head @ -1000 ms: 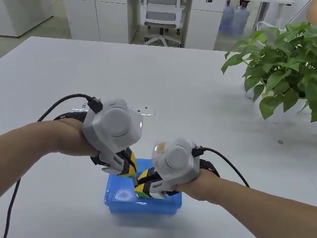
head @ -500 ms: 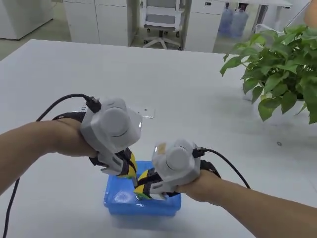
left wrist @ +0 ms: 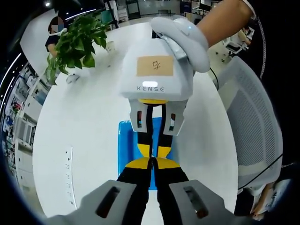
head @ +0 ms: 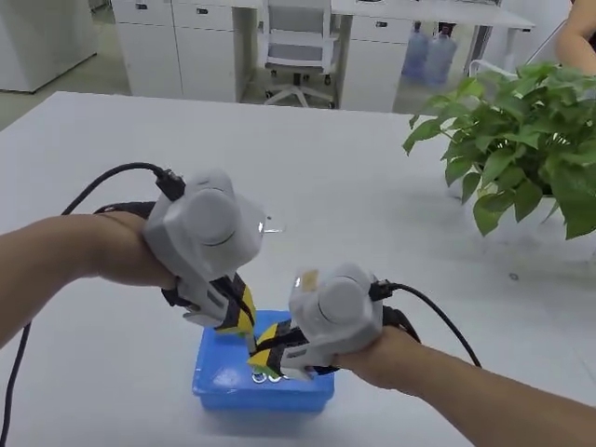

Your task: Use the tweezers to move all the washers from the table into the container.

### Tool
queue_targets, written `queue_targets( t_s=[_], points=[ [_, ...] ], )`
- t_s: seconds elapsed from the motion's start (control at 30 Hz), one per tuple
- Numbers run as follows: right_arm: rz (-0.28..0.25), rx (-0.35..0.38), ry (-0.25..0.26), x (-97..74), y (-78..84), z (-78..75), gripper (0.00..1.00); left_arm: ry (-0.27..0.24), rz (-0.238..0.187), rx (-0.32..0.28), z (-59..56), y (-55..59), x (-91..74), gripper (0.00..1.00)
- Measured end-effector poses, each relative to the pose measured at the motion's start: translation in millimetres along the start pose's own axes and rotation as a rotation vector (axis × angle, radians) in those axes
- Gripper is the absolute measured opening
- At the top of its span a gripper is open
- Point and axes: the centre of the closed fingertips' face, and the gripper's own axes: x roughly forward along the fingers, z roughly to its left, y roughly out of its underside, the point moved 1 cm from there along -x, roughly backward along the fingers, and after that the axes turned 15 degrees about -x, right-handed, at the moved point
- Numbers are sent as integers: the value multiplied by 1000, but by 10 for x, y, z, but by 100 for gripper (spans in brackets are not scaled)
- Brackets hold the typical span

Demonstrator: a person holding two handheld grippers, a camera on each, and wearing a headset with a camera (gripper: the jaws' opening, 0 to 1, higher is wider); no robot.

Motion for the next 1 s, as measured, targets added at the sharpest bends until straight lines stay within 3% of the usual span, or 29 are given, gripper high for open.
queue_targets(
  t_s=[0.3,0.57,0.8,1.0],
  points=[
    [-29,-4,26,-188,-153,118,7,30,1,33,-201,-116,-168,6],
    [-13,-25,42,-357,-197,290,6,49,-15,67,-413,-167,-227,6],
    [14,-55,41,-415,-187,439,6,52,-45,73,-575,-149,-219,6],
    [50,-98,28,-429,-169,566,5,47,-65,65,-678,-52,-195,6]
  ],
)
